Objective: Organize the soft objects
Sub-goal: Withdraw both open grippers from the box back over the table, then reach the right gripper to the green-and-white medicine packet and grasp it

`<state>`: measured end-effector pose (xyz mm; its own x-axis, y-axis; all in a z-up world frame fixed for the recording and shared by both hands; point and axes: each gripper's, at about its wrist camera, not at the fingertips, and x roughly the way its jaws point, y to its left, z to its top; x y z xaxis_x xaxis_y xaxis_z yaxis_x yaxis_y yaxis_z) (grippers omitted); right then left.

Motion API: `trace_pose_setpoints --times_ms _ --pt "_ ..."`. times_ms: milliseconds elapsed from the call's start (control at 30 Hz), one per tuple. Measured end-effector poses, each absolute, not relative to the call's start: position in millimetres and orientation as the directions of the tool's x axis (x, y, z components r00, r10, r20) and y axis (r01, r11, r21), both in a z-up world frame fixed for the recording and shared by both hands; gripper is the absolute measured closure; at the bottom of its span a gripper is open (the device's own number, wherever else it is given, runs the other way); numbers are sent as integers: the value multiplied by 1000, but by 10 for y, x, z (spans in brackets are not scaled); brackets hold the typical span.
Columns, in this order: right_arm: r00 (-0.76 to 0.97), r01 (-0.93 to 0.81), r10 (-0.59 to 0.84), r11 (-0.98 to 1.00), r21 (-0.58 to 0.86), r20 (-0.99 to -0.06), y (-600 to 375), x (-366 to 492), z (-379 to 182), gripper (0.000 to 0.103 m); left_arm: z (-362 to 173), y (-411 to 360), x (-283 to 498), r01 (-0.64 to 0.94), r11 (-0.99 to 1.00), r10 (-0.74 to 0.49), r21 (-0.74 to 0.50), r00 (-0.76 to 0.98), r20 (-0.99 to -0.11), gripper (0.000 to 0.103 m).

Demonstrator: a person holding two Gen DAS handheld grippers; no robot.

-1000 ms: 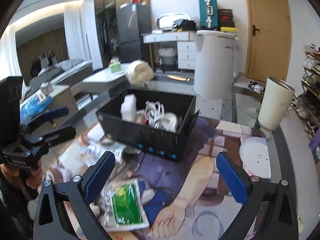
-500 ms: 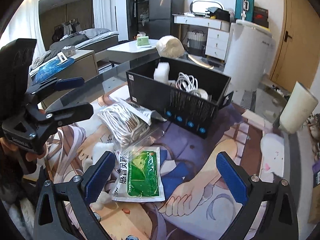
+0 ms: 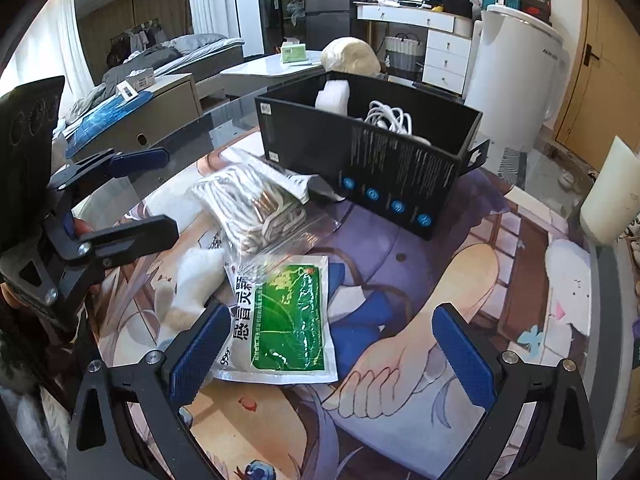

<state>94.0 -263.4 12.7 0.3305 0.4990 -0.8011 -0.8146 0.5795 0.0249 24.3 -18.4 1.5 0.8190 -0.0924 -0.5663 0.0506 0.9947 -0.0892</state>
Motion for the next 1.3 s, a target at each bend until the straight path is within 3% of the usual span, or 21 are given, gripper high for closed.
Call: trace_pose_setpoints --times_ms 267,733,1300 --pt "285 -827 510 559 60 -812 -2548 916 40 1 -14 -161 223 72 991 -122 -109 812 -571 0" --pt "326 -789 422 615 3 -846 -2531 994 -75 1 -47 -242 213 110 990 -138 -83 801 -583 0" --pt "332 -785 440 619 14 -834 -2318 1006 -95 1 -45 -244 211 126 988 -156 -91 799 -581 0"
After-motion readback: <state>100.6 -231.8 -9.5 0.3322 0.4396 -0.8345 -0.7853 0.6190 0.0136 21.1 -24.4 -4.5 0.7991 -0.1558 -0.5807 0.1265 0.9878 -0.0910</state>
